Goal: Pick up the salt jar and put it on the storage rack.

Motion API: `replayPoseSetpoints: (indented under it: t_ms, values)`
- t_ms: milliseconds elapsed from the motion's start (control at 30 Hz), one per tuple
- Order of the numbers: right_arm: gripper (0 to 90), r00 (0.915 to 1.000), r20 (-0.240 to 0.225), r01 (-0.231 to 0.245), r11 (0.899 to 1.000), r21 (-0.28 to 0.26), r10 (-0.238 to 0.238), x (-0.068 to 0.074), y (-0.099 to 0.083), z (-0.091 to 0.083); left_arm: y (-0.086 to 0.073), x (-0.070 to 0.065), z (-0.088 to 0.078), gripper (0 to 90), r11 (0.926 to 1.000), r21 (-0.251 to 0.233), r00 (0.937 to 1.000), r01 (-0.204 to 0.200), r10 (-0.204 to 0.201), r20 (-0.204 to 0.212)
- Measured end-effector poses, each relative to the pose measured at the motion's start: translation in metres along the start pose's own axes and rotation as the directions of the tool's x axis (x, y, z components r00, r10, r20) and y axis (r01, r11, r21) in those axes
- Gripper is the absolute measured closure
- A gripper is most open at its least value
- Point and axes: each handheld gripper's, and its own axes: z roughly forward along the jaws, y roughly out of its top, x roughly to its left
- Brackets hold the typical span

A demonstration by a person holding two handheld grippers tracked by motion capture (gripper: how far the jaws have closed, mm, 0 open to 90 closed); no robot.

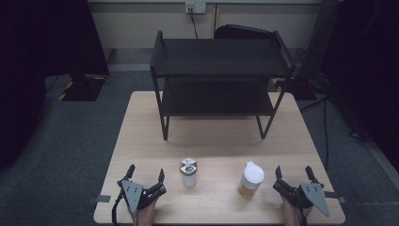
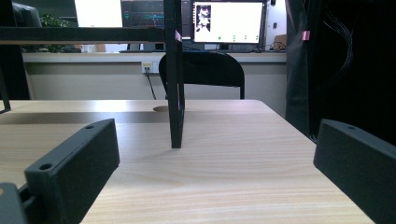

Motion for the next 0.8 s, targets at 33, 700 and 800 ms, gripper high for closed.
replayPoseSetpoints:
  t_ms: [33,700,800]
  values:
    - [0.0,1.0000,-0.001,0.000,1.000,0.000,0.000,-0.0002,0.0000,0.0000,0.0000,0.0000,0.0000,0.1,1.0000,0.000,1.0000,0.000,0.000,0.000]
    - [0.0,1.0000,0.001,0.001,1.000,0.000,-0.001,0.0001,0.0001,0.0001,0.0023,0.0067,-0.0012,0.1,0.9999,-0.015,0.9980,0.006,-0.005,0.062]
    - [0.0,1.0000,0.002,0.001,1.000,0.000,-0.001,0.0004,0.0001,0.0001,0.0086,0.0087,-0.0027,0.1,0.9995,-0.022,0.9958,0.021,-0.019,0.089]
